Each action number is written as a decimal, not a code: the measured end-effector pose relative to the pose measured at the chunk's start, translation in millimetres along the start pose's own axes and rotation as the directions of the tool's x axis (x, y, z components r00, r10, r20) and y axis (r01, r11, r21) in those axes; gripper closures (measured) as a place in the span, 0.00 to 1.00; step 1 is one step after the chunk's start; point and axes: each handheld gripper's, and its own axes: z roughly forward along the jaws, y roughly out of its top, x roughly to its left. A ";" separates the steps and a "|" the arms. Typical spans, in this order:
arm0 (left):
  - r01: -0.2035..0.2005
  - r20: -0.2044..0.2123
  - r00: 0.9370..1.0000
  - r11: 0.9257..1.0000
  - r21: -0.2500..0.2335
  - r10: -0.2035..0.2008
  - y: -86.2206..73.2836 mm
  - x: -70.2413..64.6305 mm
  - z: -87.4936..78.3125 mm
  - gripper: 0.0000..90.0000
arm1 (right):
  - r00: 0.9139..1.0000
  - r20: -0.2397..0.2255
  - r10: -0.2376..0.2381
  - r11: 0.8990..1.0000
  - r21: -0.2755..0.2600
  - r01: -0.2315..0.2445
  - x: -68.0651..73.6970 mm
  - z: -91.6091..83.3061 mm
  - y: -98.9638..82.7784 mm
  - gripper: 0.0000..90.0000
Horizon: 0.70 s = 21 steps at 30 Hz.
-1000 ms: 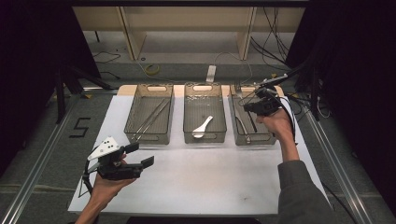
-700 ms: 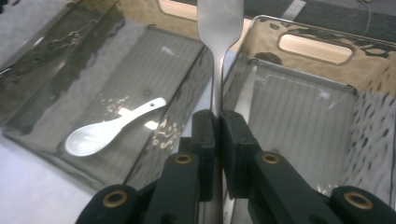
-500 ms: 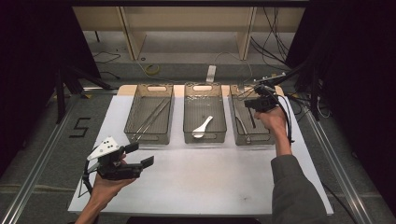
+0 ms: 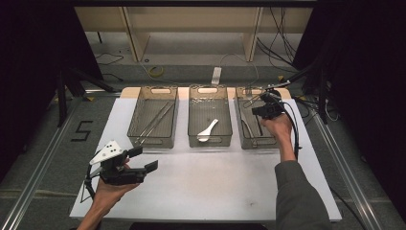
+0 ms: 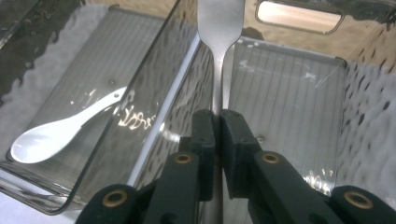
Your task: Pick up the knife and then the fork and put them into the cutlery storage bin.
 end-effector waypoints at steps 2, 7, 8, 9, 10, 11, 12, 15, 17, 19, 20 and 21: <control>-0.001 0.000 1.000 1.000 0.001 0.001 0.1 -0.1 0.2 0.17 | 1.000 -0.001 0.004 1.000 0.003 -0.004 -0.4 2.1 -2.2 0.94; -0.002 0.000 1.000 1.000 0.001 0.002 -0.1 -0.4 0.5 0.17 | 1.000 -0.005 0.006 1.000 0.011 -0.006 0.7 8.0 -6.4 0.94; -0.001 0.000 1.000 1.000 0.001 0.001 -0.1 -0.2 0.3 0.17 | 1.000 -0.006 0.006 1.000 0.012 -0.006 1.1 8.6 -6.8 0.94; 0.000 0.000 1.000 1.000 0.000 0.000 -0.1 -0.1 0.2 0.17 | 1.000 -0.008 0.006 1.000 0.013 -0.006 1.2 9.1 -7.1 0.94; 0.000 0.000 1.000 1.000 0.000 0.000 -0.1 0.0 0.0 0.17 | 1.000 -0.009 0.009 1.000 0.015 -0.009 1.6 9.7 -7.5 0.94; 0.000 -0.001 1.000 1.000 0.000 0.000 -0.1 0.0 0.0 0.17 | 1.000 -0.007 0.007 1.000 0.017 -0.006 1.8 10.4 -8.0 0.94; 0.000 -0.001 1.000 1.000 0.000 0.000 0.0 -0.1 0.0 0.17 | 1.000 -0.008 0.003 1.000 0.020 -0.002 1.8 11.5 -8.6 0.94; -0.001 -0.001 1.000 1.000 0.000 0.001 -0.1 -0.2 0.2 0.17 | 1.000 -0.009 0.008 1.000 0.027 -0.008 2.5 14.3 -11.0 0.94; -0.001 -0.001 1.000 1.000 0.000 0.001 -0.1 -0.2 0.2 0.17 | 1.000 -0.011 0.011 0.999 0.031 -0.010 3.0 16.2 -12.8 0.94; 0.000 -0.001 1.000 1.000 -0.001 0.000 -0.1 -0.2 0.1 0.17 | 1.000 -0.013 0.012 0.999 0.036 -0.012 3.0 18.2 -14.3 0.94; 0.000 -0.001 1.000 1.000 0.000 0.000 -0.1 -0.1 -0.1 0.17 | 1.000 -0.014 0.013 0.999 0.040 -0.012 2.9 19.2 -15.0 0.94; 0.000 -0.001 1.000 1.000 0.000 0.000 -0.1 0.0 -0.1 0.17 | 1.000 -0.015 0.013 0.999 0.041 -0.012 3.0 20.2 -15.5 0.94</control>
